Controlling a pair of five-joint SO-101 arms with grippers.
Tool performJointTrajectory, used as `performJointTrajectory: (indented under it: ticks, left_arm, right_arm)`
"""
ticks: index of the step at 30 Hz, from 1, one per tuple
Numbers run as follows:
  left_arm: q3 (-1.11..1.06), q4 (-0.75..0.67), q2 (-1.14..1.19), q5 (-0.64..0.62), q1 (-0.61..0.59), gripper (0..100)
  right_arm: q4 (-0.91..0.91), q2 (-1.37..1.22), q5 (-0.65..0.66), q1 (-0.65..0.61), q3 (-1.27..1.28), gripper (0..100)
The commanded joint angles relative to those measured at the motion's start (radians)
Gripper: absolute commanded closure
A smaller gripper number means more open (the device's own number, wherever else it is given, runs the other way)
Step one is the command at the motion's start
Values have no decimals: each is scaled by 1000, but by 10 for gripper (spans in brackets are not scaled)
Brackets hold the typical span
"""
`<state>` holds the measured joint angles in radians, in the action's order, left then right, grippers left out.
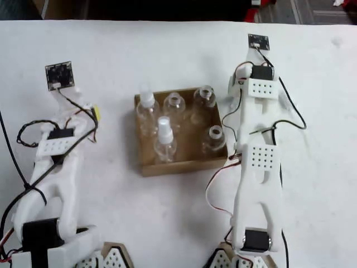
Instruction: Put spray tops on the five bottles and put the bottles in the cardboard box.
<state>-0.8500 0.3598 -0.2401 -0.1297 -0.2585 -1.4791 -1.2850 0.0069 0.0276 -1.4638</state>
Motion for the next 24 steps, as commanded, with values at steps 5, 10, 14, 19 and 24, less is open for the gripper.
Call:
performJointTrajectory:
  ticks: [5, 10, 14, 19, 24]
  left_arm:
    - [60, 26, -13, -107, -70, 883]
    - [83, 71, -13, -87, -67, 883]
    - [81, 71, -13, -86, -67, 883]
    - [81, 71, -12, -84, -67, 883]
    - [84, 71, -12, -84, -67, 882]
  right_arm:
    - [-122, 223, -8, 4, -178, 982]
    - [-176, 351, -8, 2, -186, 982]
    - [-226, 420, -8, 4, -186, 982]
    - [-239, 458, -8, 18, -186, 982]
    - [-240, 515, -8, 38, -199, 982]
